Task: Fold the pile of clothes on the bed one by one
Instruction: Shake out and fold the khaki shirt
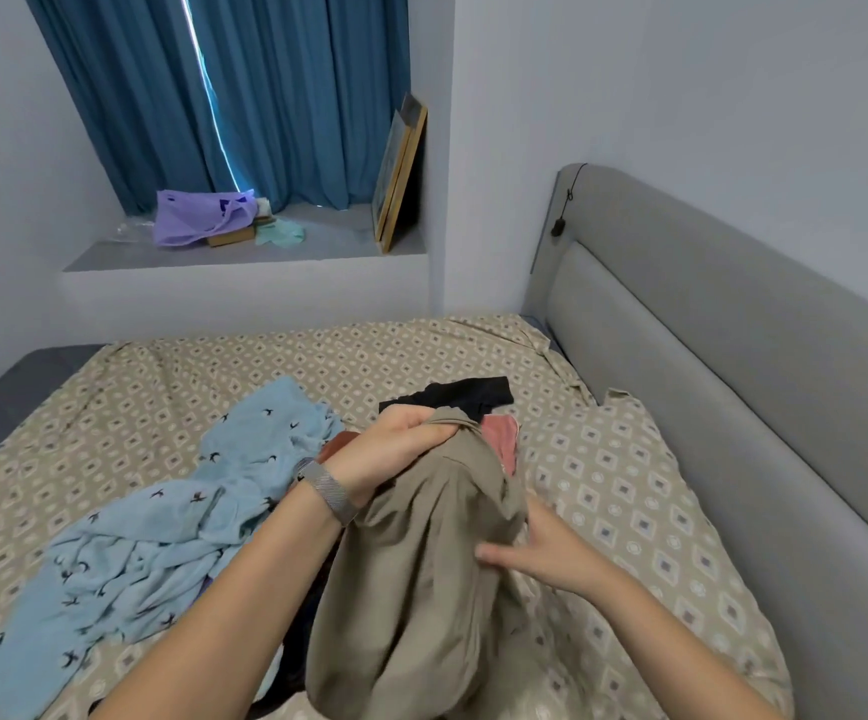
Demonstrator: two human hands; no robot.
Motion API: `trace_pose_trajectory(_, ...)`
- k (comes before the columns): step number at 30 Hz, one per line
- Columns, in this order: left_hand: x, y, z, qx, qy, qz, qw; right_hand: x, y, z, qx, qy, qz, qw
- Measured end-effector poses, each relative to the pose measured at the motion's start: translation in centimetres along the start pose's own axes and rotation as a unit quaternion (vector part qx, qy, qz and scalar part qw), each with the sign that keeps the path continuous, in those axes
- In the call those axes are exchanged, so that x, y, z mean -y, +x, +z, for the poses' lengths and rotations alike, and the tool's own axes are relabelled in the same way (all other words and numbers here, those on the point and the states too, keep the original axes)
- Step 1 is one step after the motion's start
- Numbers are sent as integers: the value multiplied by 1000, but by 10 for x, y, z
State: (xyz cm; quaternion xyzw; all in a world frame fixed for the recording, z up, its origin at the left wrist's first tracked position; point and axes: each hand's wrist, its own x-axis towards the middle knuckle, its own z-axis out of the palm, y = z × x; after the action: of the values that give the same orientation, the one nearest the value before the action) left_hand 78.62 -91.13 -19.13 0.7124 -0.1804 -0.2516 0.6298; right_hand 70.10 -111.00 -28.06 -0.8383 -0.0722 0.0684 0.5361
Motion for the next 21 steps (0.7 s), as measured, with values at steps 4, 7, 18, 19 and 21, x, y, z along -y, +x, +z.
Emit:
trace_pose_trajectory(4, -4, -12, -27, -77, 26, -7, 997, 3, 18, -6, -74, 81, -6, 994)
trace_pose_trajectory(7, 12, -20, -55, -136, 54, -30, 989, 14, 26, -16, -126, 138, 12, 982)
trace_pose_trajectory(18, 33, -28, -13, -104, 171, 46, 979, 88, 65, 31, -257, -96, -189, 943)
trace_pose_trajectory(19, 38, -25, -12, -118, 179, 60, 975, 87, 65, 35, -229, -74, -179, 954)
trace_pose_trajectory(21, 45, -25, -14, -159, 121, 67, 978, 84, 62, 32, -138, 51, -147, 978)
